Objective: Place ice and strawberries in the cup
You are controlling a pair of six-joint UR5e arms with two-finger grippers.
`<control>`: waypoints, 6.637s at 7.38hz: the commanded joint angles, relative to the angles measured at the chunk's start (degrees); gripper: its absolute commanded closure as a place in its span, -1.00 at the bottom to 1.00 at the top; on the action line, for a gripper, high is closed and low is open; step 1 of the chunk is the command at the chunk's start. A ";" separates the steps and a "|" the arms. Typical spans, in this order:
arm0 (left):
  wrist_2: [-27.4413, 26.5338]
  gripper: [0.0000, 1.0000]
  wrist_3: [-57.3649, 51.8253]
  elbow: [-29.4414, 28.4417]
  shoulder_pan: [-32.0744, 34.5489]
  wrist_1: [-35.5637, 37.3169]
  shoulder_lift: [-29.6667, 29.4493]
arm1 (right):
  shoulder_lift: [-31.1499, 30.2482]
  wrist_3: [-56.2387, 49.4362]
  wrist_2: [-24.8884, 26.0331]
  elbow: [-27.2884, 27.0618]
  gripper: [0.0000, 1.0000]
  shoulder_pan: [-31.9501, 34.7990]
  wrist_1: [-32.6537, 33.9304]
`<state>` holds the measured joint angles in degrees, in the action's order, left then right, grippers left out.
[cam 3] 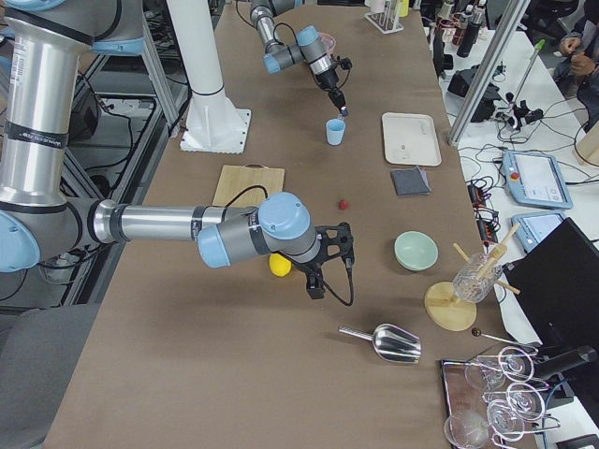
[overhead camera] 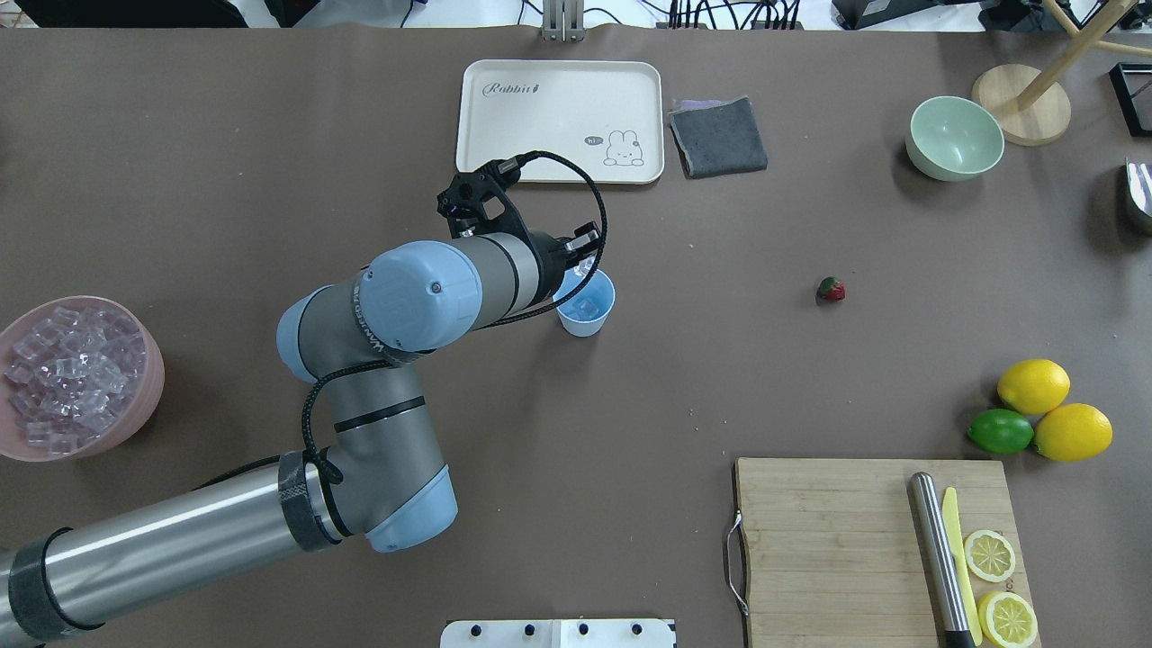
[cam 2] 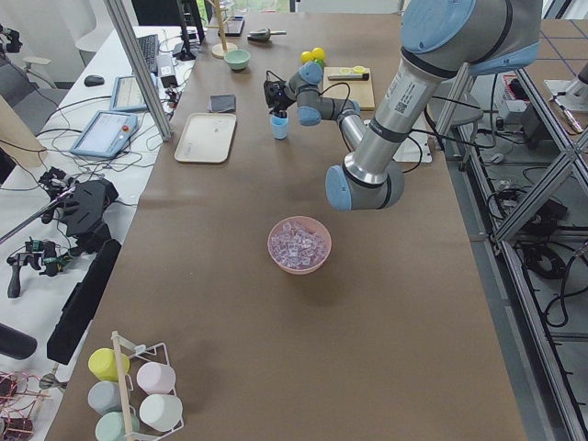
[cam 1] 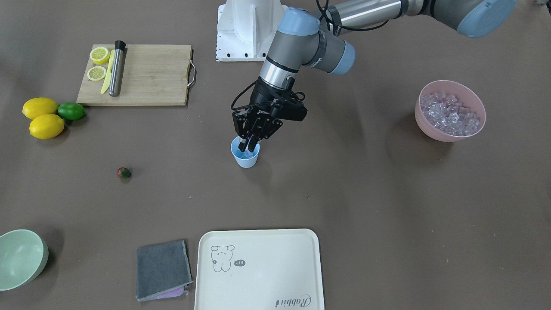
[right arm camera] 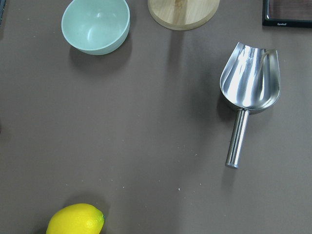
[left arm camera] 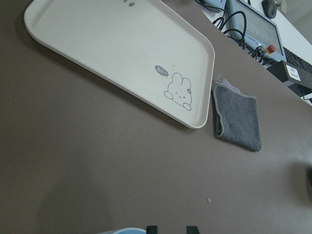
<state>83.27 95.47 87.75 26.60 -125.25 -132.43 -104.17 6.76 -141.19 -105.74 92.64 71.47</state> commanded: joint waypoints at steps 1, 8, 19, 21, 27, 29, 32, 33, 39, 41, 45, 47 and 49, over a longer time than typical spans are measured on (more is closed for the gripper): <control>0.14 0.48 -2.20 0.05 -0.41 -0.08 0.42 | -0.33 0.01 -0.05 0.01 -1.00 0.00 -0.02; 22.71 -0.96 -23.05 18.98 9.72 12.86 13.39 | 0.11 1.75 0.56 0.01 -1.00 -0.17 0.42; 52.17 -0.99 -99.25 16.05 57.42 18.99 50.16 | 21.17 30.92 14.52 1.76 -1.00 -25.45 8.85; 52.17 -0.99 -99.34 12.99 57.42 18.13 50.43 | 26.89 38.04 17.68 5.00 -1.00 -32.31 8.69; 52.26 -0.99 -99.25 12.97 57.51 16.71 51.66 | 31.75 48.88 28.41 9.83 -0.98 -47.27 4.93; 52.17 -0.99 -99.25 12.88 57.51 15.74 52.01 | 31.75 48.79 28.77 15.63 -0.96 -48.16 -1.93; 52.17 -0.99 -99.25 12.88 57.51 15.65 51.93 | 31.57 49.75 28.77 14.96 -0.52 -48.34 -2.04; 52.17 -0.99 -99.25 12.88 57.51 15.74 51.93 | 31.75 49.93 28.69 14.86 0.54 -48.43 -2.04; 52.26 -0.99 -99.25 12.88 57.51 15.65 51.93 | 42.42 52.81 28.69 8.89 1.00 -48.25 12.68; 52.26 -0.99 -99.25 12.88 57.51 15.65 51.93 | 49.22 54.06 31.04 9.24 1.00 -51.57 16.32; 52.17 -0.99 -99.25 13.06 57.51 15.56 51.84 | 61.96 61.78 38.68 13.00 1.00 -60.01 25.73; 52.17 -0.99 -99.25 13.06 57.51 15.56 51.84 | 63.90 63.90 40.10 15.81 1.00 -61.87 25.56; 52.26 -0.99 -99.25 13.06 57.51 15.56 51.93 | 64.44 63.82 40.72 16.62 1.00 -61.96 25.38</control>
<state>135.49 -3.78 100.81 84.11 -109.69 -80.55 -40.15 70.46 -100.95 -89.69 30.86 97.00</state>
